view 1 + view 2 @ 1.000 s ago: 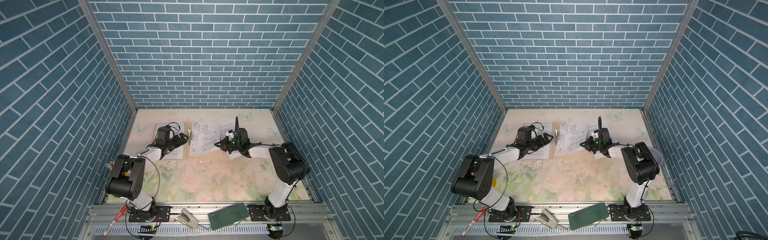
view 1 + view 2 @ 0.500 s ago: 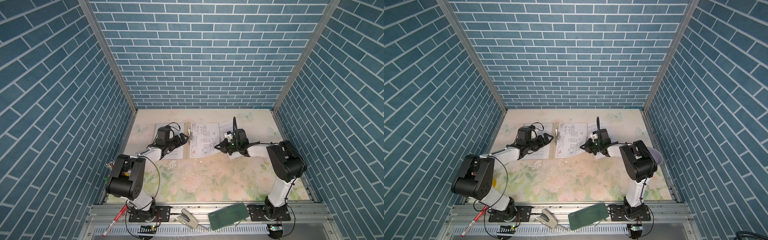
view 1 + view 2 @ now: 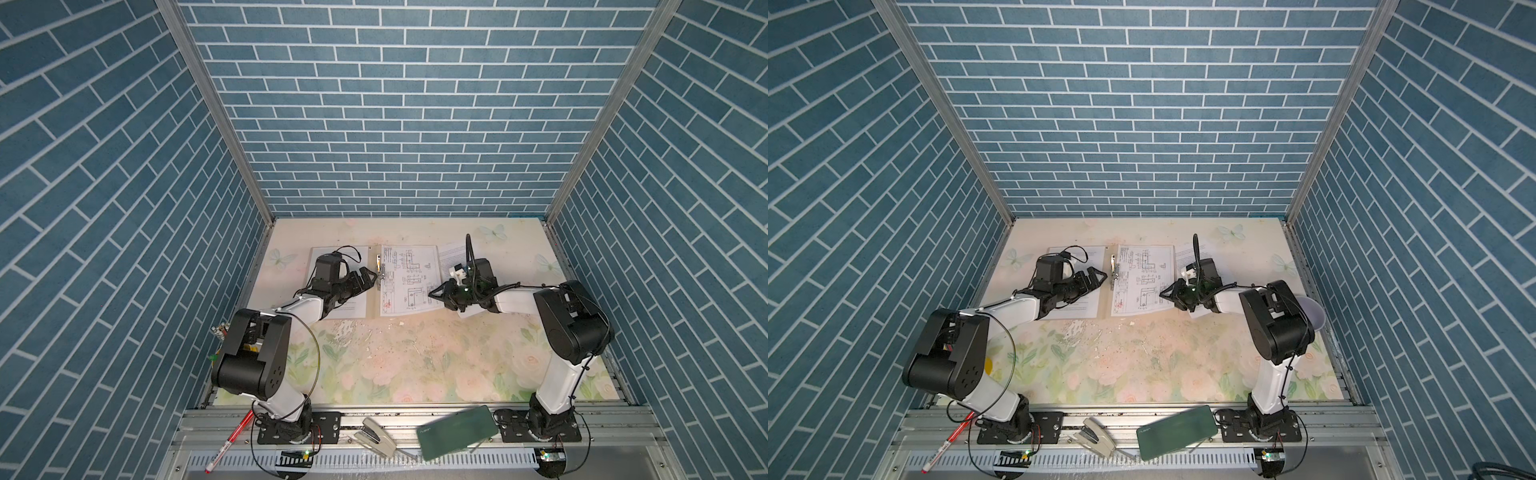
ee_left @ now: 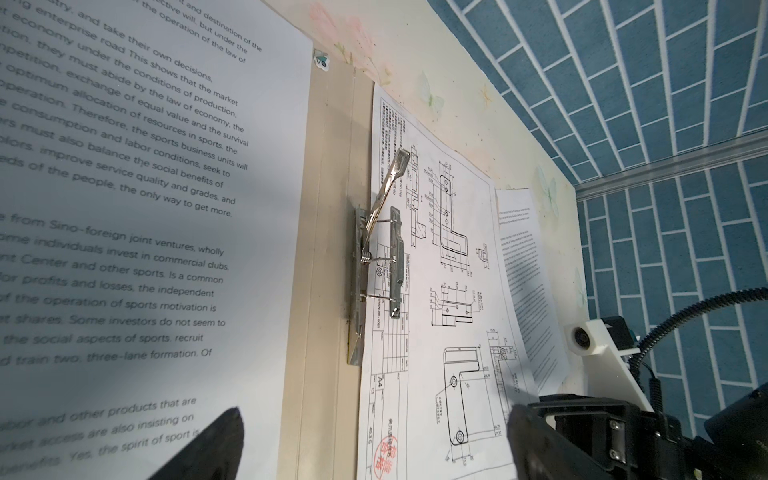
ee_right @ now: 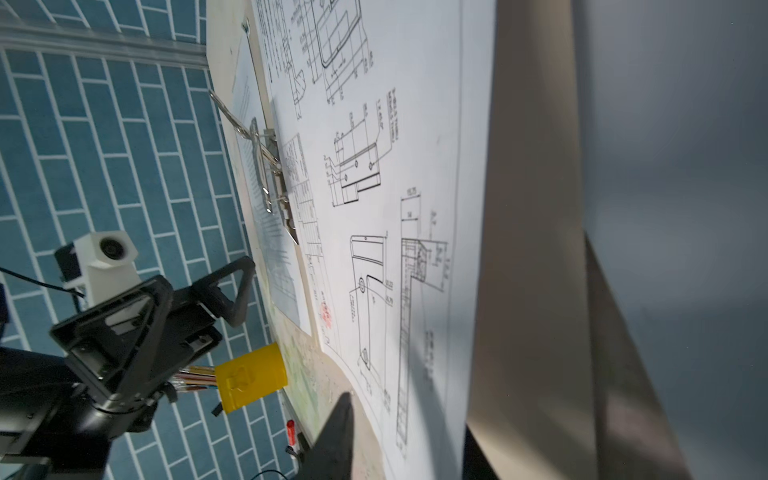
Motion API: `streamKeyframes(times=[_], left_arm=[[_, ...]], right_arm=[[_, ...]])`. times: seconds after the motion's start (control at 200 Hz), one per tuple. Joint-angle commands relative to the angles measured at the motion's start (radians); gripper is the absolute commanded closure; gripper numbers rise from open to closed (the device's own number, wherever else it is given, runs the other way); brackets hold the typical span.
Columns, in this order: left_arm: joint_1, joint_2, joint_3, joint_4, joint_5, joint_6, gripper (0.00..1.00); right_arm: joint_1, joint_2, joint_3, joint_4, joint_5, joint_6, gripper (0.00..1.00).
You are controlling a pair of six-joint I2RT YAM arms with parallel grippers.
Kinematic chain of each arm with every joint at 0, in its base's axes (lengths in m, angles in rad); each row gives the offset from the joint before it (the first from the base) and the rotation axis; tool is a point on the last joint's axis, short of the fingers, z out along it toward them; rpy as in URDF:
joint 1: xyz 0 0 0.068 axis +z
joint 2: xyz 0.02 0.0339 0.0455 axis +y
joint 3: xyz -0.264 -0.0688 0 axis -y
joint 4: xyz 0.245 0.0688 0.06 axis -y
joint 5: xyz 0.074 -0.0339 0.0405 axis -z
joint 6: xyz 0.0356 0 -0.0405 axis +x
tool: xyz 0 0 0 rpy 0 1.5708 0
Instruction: Put the files into the folder
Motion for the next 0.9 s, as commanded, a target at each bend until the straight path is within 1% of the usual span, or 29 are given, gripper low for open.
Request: streamKeyframes(times=[0.0,0.2,0.28,0.47,0.605,0.755,0.895], left_arm=[[-0.005,0.013,0.008,-0.019,-0.012,0.010,0.00],[-0.004,0.001,0.007,-0.041,-0.023,0.023,0.00],[-0.006,-0.012,0.008,-0.061,-0.040,0.032,0.00],[-0.023,-0.047,0.023,-0.107,-0.084,0.050,0.00],[-0.067,-0.060,0.050,-0.153,-0.143,0.067,0.00],[-0.125,-0.065,0.078,-0.170,-0.187,0.063,0.00],[-0.208,-0.053,0.124,-0.195,-0.236,0.061,0.00]], right_arm=[[-0.003,-0.010,0.051,-0.074,0.023,-0.037,0.60],[-0.005,-0.023,0.087,-0.210,0.075,-0.084,0.52],[-0.005,-0.030,0.099,-0.254,0.099,-0.095,0.46],[-0.005,-0.075,0.109,-0.335,0.184,-0.133,0.37],[-0.006,-0.118,0.104,-0.352,0.245,-0.168,0.33],[-0.006,-0.171,0.089,-0.356,0.333,-0.224,0.24],[-0.015,-0.233,0.081,-0.393,0.461,-0.309,0.06]])
